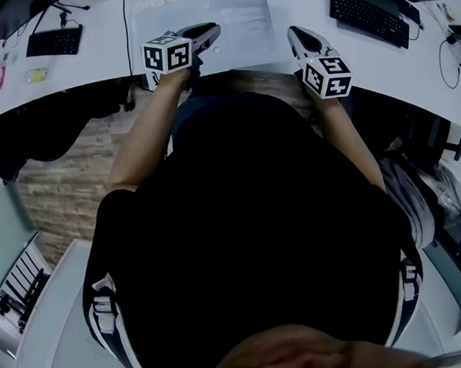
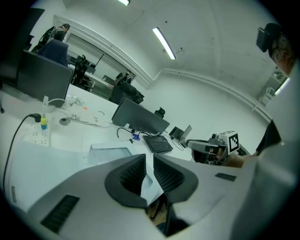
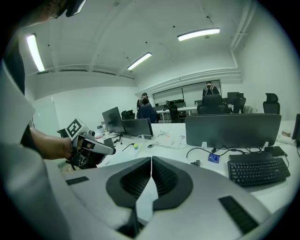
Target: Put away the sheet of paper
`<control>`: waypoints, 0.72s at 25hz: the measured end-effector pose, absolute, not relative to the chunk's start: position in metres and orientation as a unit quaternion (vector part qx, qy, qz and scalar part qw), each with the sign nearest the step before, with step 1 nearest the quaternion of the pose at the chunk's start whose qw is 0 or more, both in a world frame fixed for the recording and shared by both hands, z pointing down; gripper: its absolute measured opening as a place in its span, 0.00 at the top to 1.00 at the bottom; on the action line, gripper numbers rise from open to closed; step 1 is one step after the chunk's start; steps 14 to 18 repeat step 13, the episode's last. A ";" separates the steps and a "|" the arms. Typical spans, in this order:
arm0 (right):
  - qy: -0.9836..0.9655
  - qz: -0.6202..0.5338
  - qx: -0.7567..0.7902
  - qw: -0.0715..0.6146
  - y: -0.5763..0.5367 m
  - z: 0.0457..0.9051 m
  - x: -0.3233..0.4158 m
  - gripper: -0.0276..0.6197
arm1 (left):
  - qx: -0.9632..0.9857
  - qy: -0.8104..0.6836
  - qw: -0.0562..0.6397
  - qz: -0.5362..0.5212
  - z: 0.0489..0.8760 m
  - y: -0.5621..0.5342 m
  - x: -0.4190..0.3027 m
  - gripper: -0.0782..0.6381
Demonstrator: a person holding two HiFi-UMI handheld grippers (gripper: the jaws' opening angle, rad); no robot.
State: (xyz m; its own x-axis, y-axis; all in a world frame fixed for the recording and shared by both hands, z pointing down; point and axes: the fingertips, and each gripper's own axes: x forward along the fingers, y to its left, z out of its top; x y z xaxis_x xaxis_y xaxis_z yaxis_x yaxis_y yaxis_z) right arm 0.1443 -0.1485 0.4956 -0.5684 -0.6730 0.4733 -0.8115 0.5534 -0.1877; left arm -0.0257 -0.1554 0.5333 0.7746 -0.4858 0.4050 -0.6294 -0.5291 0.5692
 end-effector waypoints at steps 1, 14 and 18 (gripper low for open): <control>-0.864 0.197 0.428 0.175 -0.149 0.495 0.143 0.93 | 0.870 -0.322 0.360 0.098 0.530 -0.154 -0.026 0.80; -0.870 0.192 0.419 0.173 -0.152 0.492 0.133 0.93 | 0.874 -0.332 0.348 0.070 0.502 -0.138 -0.040 0.86; -0.870 0.192 0.419 0.173 -0.152 0.492 0.133 0.93 | 0.874 -0.332 0.348 0.070 0.502 -0.138 -0.040 0.86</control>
